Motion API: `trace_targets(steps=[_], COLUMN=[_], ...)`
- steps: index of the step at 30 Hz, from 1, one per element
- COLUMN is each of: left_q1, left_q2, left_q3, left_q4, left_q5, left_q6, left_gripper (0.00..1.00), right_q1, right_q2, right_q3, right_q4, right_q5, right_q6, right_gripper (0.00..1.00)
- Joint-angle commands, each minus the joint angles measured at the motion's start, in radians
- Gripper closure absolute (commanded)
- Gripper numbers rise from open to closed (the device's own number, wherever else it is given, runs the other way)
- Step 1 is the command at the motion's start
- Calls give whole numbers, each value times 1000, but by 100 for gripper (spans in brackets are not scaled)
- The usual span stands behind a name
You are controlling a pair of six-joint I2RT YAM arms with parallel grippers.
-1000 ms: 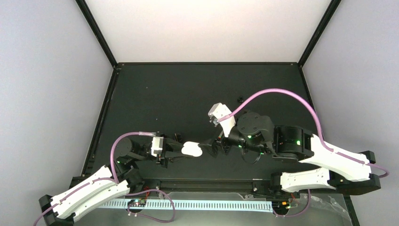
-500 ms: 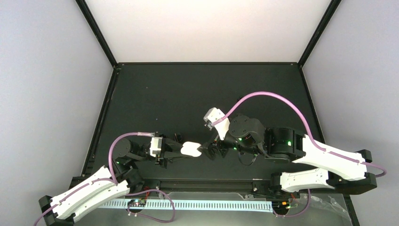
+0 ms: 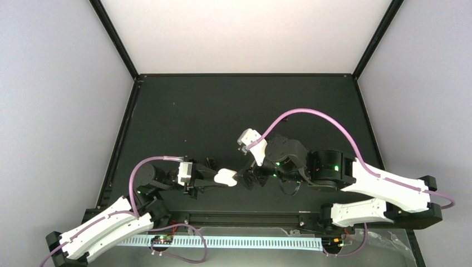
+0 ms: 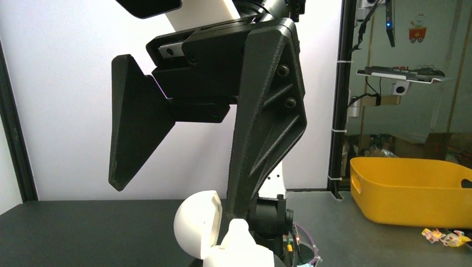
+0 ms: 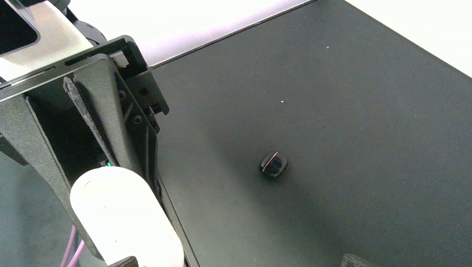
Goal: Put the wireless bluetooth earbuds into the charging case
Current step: Place the earbud in the charging case, then close the charging case.
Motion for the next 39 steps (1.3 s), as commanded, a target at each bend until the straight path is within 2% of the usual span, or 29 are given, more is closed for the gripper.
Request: trace_targets(steps=[1,7,16,23,26,39], left_q1=[-8,-8,-8,-8,-8,-8], left_q2=[-15,-25,-21,-26,-26,-8], left_q3=[35,23,22,26,28,33], left_q4=[54,58,88,103,115,142], left_q5=[-20,-31,-29,-16,-12,-21], left_q6=[-6,-9,-29,-46,-54,-63], left_gripper=[98,98,99,99,98,99], right_q1=[-2,-2,-2,-50,-91,-92], right_q2=[-1,-49,-86,-110,-88,-8], right_q3=[31,67,36,-3,5,25], right_q4=[8,6,49,91,83,91], right_q5=[-4,25,33,184,125,-127], right_q6=[6,-1,13,90,93,0], right_gripper=[4,4,4,9,10,13])
